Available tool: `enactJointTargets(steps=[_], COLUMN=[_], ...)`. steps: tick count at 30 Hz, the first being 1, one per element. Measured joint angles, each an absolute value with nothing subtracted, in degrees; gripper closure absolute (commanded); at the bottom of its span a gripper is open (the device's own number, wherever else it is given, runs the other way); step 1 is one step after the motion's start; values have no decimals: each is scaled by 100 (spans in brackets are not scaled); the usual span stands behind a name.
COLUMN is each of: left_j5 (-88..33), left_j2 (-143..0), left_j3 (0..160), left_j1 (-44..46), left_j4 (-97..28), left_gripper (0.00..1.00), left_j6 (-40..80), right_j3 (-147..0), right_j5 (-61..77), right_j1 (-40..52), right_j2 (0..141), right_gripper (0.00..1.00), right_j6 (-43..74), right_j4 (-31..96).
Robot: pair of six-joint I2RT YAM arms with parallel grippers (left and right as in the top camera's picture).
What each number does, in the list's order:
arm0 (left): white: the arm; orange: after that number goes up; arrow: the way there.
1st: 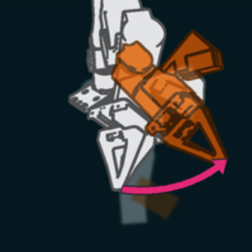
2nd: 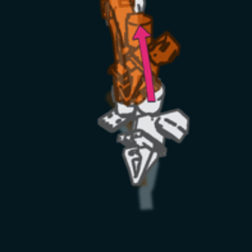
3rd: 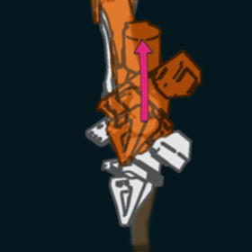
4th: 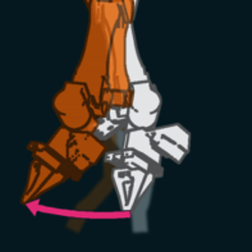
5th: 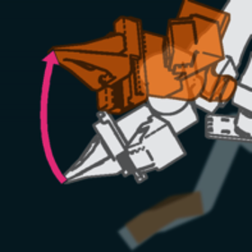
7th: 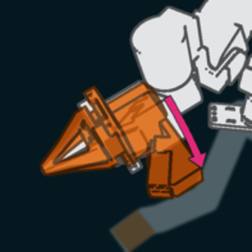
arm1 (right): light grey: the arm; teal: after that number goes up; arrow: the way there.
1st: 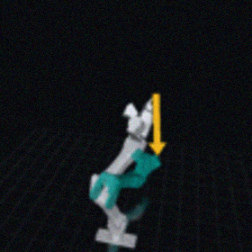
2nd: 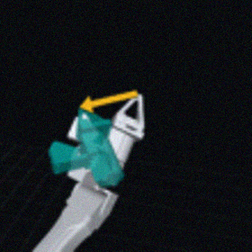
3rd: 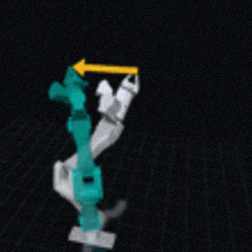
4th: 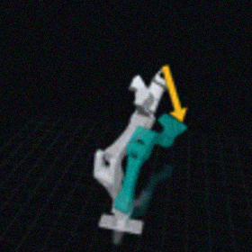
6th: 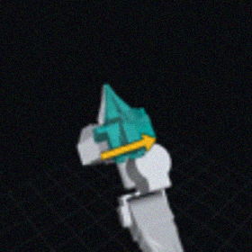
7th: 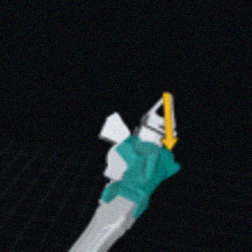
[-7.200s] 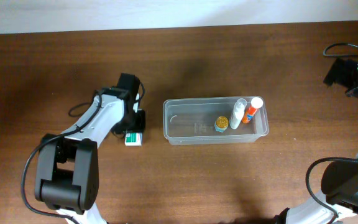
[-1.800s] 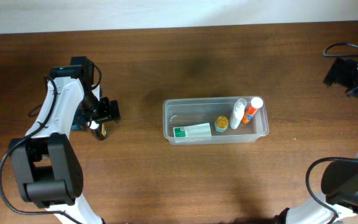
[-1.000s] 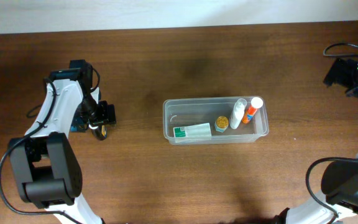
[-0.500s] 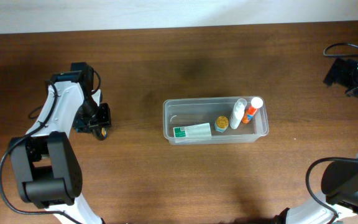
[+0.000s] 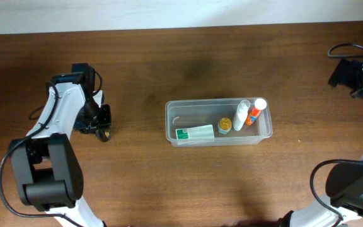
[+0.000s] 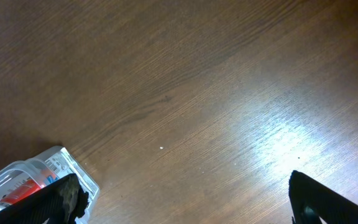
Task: Pack container
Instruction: 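Lower left gripper and grasp the dark bottle by its white cap, then carry the dark bottle into the container and lower it upright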
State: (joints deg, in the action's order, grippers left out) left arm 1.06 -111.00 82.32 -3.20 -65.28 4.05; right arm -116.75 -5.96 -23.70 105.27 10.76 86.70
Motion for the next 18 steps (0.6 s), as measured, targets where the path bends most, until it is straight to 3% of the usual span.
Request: enactJointTargets(steps=[11,18], left_j5=[102,62], left_j2=[-11098,-11098], left_j3=[8232,8237], left_j1=[-320,-320], left_j4=[-6534,-6576], left_gripper=[82,83], left_j6=[390,390], right_j3=[-11675,-11675], right_j5=[-596,-598], right_j1=[-2370,-2370], right_j2=[10530,10530], right_gripper=[2,2], right_j6=[1076,1076], right_j4=[8670,8670])
